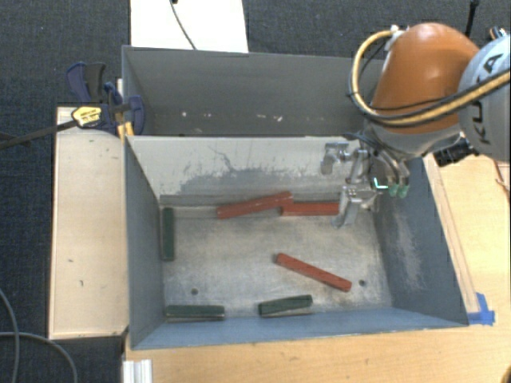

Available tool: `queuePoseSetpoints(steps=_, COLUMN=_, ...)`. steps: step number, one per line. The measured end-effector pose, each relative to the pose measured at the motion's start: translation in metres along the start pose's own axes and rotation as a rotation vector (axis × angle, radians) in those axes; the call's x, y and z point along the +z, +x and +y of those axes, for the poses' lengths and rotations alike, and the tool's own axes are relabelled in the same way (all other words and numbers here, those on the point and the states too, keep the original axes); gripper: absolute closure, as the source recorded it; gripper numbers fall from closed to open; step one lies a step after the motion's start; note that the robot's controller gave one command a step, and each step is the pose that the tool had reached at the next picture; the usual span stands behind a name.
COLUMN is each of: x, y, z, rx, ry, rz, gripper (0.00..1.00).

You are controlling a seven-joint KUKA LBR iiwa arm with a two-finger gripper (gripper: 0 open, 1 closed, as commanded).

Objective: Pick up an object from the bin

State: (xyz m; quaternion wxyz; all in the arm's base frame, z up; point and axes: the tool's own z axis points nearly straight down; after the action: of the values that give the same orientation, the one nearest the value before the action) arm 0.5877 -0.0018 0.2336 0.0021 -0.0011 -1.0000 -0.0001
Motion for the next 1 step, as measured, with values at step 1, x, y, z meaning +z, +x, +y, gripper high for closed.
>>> queuePoseSetpoints(steps=1, x=0.1675, y=0.0580, z=-0.0013, rx=0.200, ry=0.000, rz=0.003, gripper=0.00)
